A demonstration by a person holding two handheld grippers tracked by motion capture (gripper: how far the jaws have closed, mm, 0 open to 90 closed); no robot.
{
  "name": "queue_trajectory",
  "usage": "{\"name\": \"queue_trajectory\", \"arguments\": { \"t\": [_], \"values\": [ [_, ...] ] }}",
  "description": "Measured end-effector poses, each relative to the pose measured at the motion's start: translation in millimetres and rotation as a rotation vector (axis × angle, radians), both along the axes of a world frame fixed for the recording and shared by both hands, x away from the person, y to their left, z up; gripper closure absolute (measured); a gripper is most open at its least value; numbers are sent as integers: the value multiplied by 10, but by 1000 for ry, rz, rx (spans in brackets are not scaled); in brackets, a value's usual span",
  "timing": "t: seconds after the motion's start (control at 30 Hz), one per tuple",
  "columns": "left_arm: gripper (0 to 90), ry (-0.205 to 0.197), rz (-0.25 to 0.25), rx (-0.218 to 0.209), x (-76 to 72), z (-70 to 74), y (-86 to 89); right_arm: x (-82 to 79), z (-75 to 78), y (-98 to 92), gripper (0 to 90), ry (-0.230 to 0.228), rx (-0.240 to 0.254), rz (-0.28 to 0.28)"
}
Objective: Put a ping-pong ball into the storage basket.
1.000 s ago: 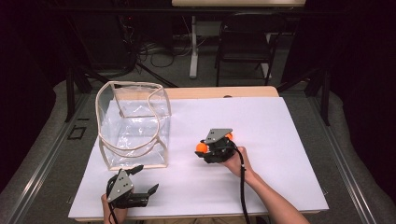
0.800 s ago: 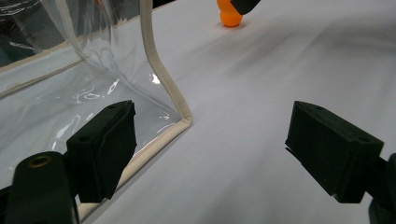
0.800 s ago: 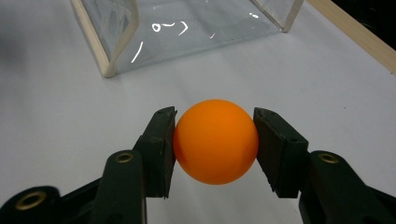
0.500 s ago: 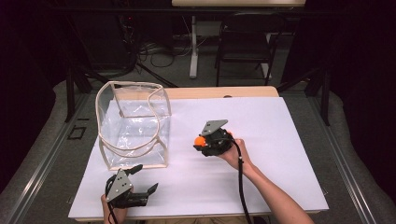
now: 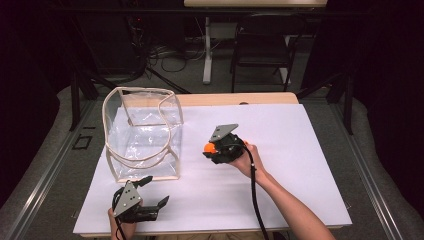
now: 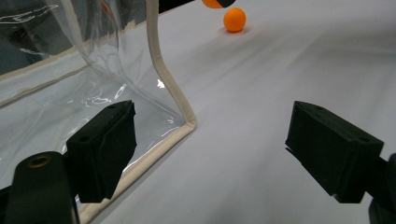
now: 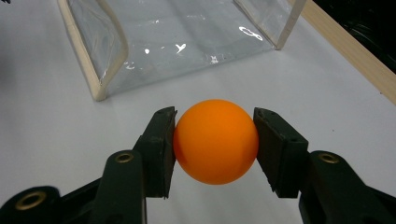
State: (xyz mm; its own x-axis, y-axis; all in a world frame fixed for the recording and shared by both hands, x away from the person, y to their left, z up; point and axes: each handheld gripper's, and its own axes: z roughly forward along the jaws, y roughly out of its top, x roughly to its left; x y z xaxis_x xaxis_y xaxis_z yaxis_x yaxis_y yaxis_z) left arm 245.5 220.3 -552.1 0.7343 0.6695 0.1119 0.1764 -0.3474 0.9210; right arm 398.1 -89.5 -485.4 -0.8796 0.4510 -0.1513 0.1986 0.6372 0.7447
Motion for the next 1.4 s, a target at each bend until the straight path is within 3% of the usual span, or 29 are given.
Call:
{"name": "queue_trajectory", "arguments": {
  "t": [0.43,1.4],
  "values": [
    [158,-2,-17,-6,24,2,-18,99,100,84,507,-5,-13,-2],
    [157,4,-38,0,31,-11,-41,157,382,271,507,-24,-16,13]
  ]
}}
